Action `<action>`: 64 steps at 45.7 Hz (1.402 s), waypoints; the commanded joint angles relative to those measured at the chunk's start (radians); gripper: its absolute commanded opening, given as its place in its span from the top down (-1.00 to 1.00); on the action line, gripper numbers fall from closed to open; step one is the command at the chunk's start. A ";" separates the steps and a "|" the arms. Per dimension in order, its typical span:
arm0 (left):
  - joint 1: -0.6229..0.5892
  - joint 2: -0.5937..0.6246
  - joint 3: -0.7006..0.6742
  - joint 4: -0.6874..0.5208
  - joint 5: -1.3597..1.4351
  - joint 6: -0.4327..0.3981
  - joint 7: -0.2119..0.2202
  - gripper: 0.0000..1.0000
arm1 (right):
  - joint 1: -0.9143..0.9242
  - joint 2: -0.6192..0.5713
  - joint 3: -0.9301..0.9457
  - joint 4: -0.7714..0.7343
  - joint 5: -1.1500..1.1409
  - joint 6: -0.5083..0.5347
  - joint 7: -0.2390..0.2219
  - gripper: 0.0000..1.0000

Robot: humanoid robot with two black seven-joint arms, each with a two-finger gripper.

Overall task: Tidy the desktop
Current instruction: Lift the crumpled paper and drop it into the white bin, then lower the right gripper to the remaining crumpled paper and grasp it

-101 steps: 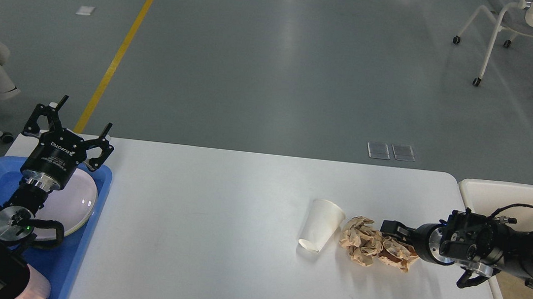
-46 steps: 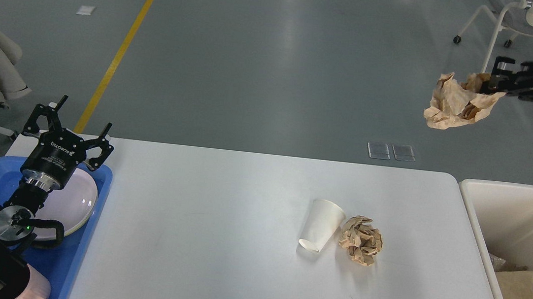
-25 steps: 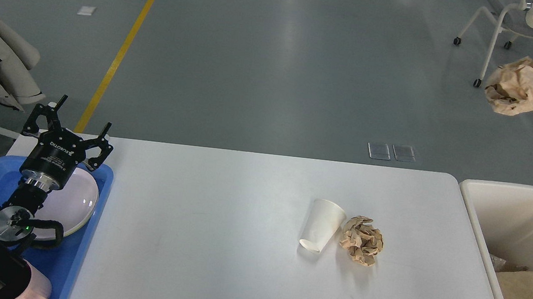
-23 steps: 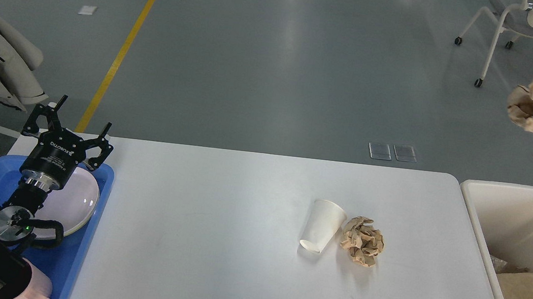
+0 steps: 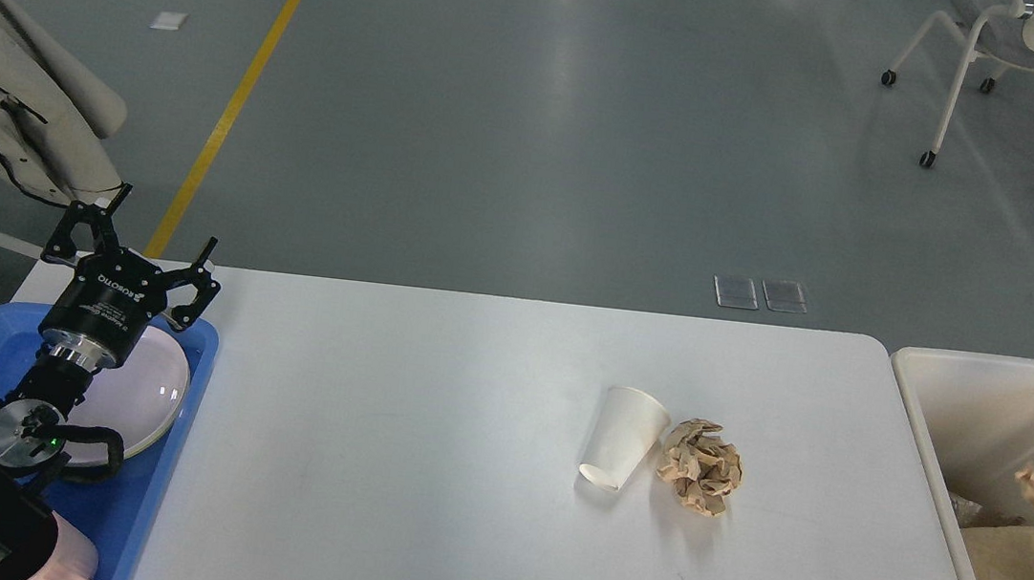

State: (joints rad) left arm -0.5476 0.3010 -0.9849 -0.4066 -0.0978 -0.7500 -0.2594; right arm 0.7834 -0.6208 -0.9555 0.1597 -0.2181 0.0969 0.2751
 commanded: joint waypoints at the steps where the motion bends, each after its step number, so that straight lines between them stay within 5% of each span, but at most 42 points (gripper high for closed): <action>1: 0.000 0.000 0.000 0.000 0.001 0.000 0.000 -1.00 | -0.070 0.053 0.047 -0.028 0.026 -0.022 -0.017 1.00; 3: 0.000 0.000 0.000 0.002 0.000 0.001 0.000 -1.00 | -0.072 0.059 0.060 -0.028 0.028 -0.031 -0.019 1.00; 5: 0.000 0.000 0.000 0.000 0.001 0.000 0.000 -1.00 | -0.072 0.064 0.069 -0.026 0.028 -0.034 -0.019 0.24; 7: 0.000 0.000 0.000 0.000 0.001 0.000 0.000 -1.00 | -0.072 0.066 0.081 -0.025 0.028 -0.035 -0.019 -0.89; 8: 0.000 0.000 0.000 0.000 0.000 0.000 -0.001 -1.00 | -0.072 0.066 0.089 -0.025 0.028 -0.036 -0.019 -1.00; 25: 0.000 0.000 0.000 0.000 0.000 0.000 0.000 -1.00 | 0.025 0.046 0.078 0.033 -0.003 0.052 -0.016 -1.00; 33: 0.000 0.000 -0.001 0.000 0.001 0.000 -0.001 -1.00 | 0.671 -0.091 -0.116 0.435 -0.204 0.466 -0.016 -1.00; 39: 0.000 -0.002 -0.001 0.000 0.001 0.000 0.000 -1.00 | 1.187 -0.053 -0.281 0.779 -0.247 0.564 -0.017 -1.00; 46: 0.000 0.000 -0.001 0.000 0.001 0.000 0.000 -1.00 | 1.569 0.121 -0.330 0.988 -0.244 0.704 -0.010 -1.00; 54: 0.000 0.000 -0.001 0.000 0.000 0.000 0.000 -1.00 | 1.669 0.150 -0.197 1.032 -0.244 0.862 -0.008 -1.00; 64: 0.000 -0.002 -0.001 0.000 0.001 0.000 0.000 -1.00 | 1.667 0.119 -0.141 1.063 -0.242 0.863 -0.008 -1.00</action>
State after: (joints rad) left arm -0.5476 0.3002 -0.9866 -0.4067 -0.0977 -0.7499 -0.2595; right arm 2.4757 -0.4935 -1.1047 1.2104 -0.4617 0.9585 0.2689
